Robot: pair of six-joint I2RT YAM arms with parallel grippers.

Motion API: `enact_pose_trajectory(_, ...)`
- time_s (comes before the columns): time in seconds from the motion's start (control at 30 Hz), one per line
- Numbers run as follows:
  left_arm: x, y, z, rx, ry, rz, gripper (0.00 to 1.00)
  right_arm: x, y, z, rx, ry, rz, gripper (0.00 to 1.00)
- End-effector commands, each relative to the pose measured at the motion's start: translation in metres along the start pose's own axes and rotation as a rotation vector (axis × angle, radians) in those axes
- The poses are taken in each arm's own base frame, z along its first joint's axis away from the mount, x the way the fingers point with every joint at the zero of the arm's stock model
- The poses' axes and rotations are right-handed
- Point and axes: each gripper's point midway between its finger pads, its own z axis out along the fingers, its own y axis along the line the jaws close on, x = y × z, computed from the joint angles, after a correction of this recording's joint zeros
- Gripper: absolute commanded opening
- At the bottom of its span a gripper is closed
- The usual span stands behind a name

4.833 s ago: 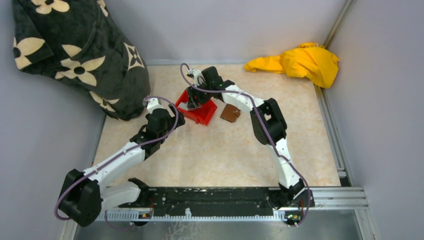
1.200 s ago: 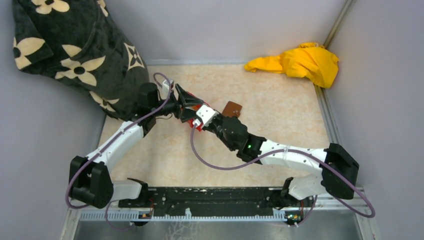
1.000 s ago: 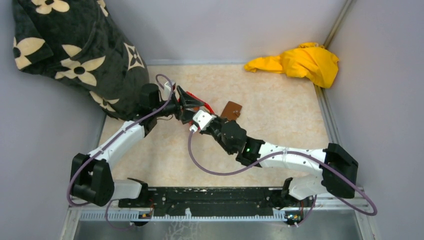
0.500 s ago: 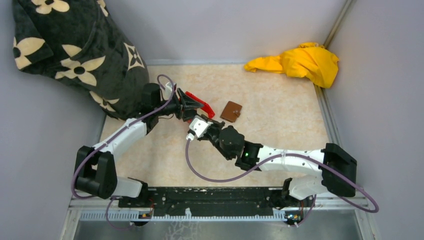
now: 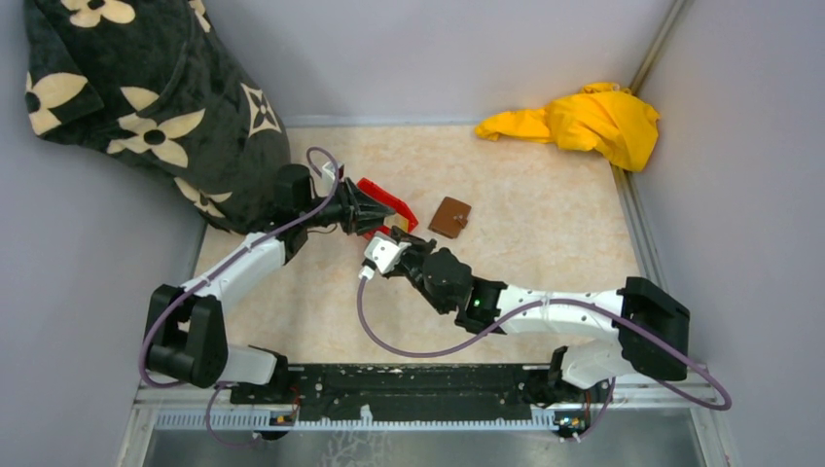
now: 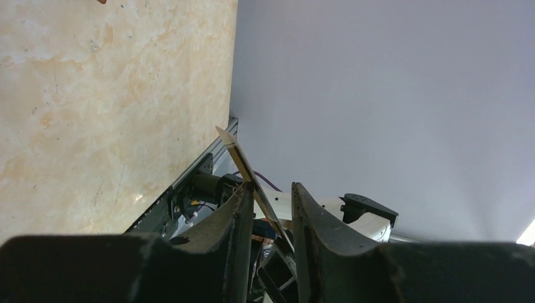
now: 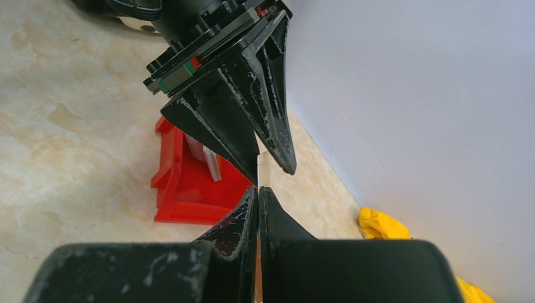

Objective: Put the credit cards into the card holder
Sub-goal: Pick up the credit card from the storage box.

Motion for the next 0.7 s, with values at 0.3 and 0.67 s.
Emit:
enact_pose_trajectory(0.3, 0.006, -0.016, -0.002, 0.095, 0.055, 0.032, 0.0, -0.006, 0.01, -0.003, 0.028, -0.005, -0.082, 0.0)
enact_pose_trajectory(0.67, -0.007, -0.009, 0.0, 0.059, -0.019, 0.125, 0.0, 0.019, 0.007, -0.017, 0.116, 0.09, -0.015, 0.32)
